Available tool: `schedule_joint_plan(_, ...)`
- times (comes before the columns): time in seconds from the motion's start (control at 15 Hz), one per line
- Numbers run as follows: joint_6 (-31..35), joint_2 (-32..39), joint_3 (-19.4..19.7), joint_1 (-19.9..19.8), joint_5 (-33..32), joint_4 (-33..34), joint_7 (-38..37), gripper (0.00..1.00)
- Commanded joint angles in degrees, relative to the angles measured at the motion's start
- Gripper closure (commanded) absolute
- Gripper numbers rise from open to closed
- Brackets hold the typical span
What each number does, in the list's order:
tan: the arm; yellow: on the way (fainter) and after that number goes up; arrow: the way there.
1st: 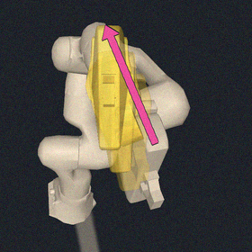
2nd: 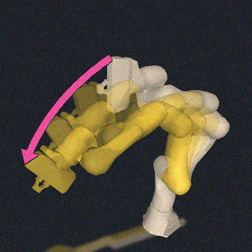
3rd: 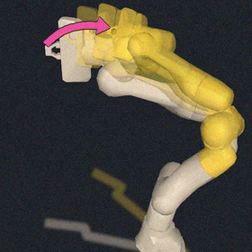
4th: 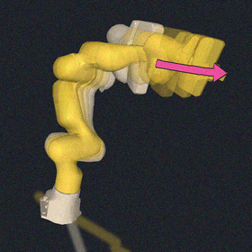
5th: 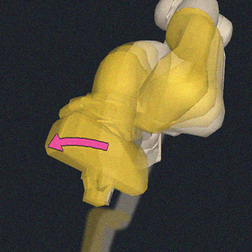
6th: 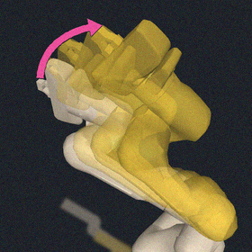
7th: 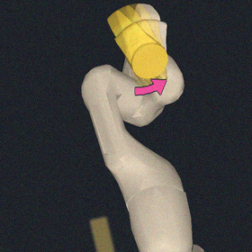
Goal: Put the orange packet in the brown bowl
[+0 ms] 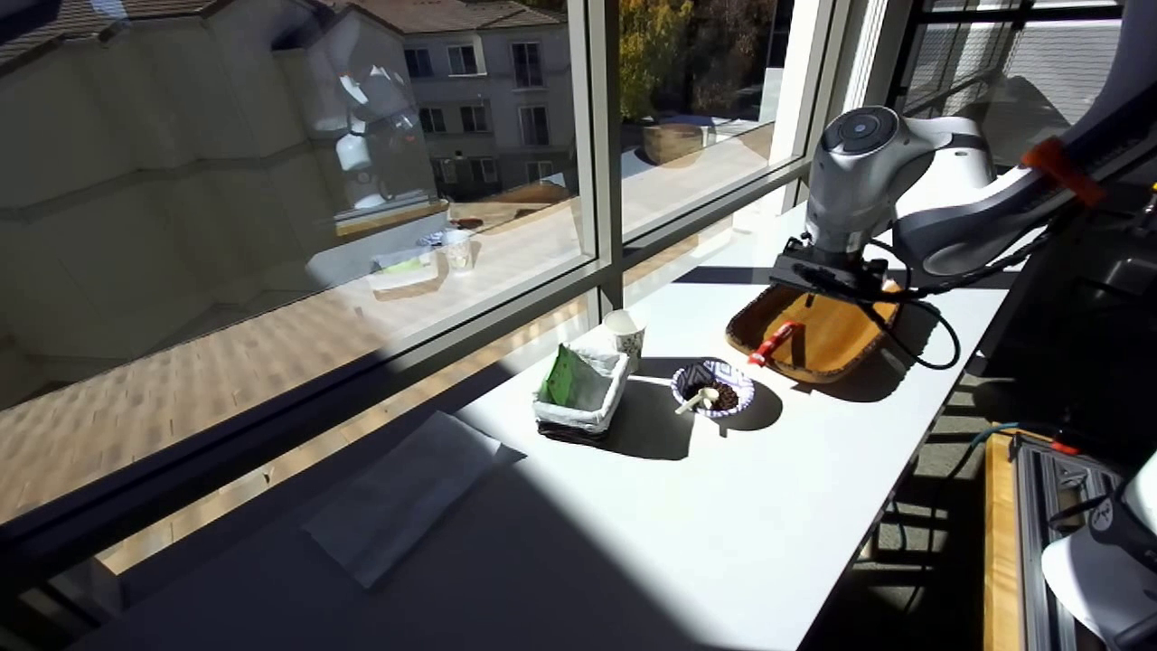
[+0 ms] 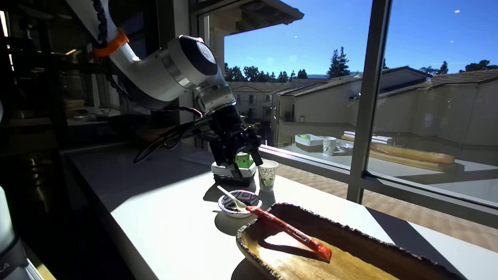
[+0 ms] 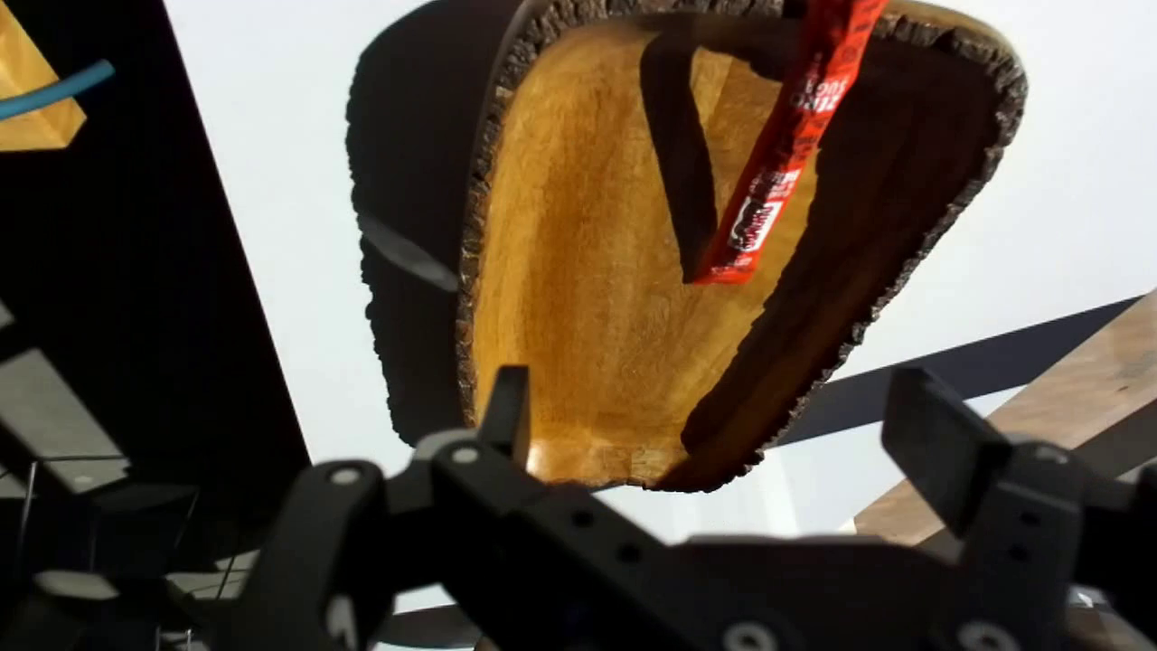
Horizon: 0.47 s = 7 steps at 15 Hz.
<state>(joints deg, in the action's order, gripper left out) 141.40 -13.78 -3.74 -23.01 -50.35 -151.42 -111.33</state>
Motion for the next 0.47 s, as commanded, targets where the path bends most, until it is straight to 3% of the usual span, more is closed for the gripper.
schedule_joint_plan(0.0,-15.1,-10.5,0.5,7.8,4.5,2.1,13.7,0.0)
schedule_joint_plan(0.13,-16.4,-13.9,1.1,10.7,3.5,3.6,20.6,0.0)
schedule_joint_plan(0.2,-15.6,-10.1,1.2,9.6,2.1,3.9,14.5,0.0)
schedule_joint_plan(0.4,-16.3,-13.8,1.2,11.2,2.3,4.5,19.1,0.0)
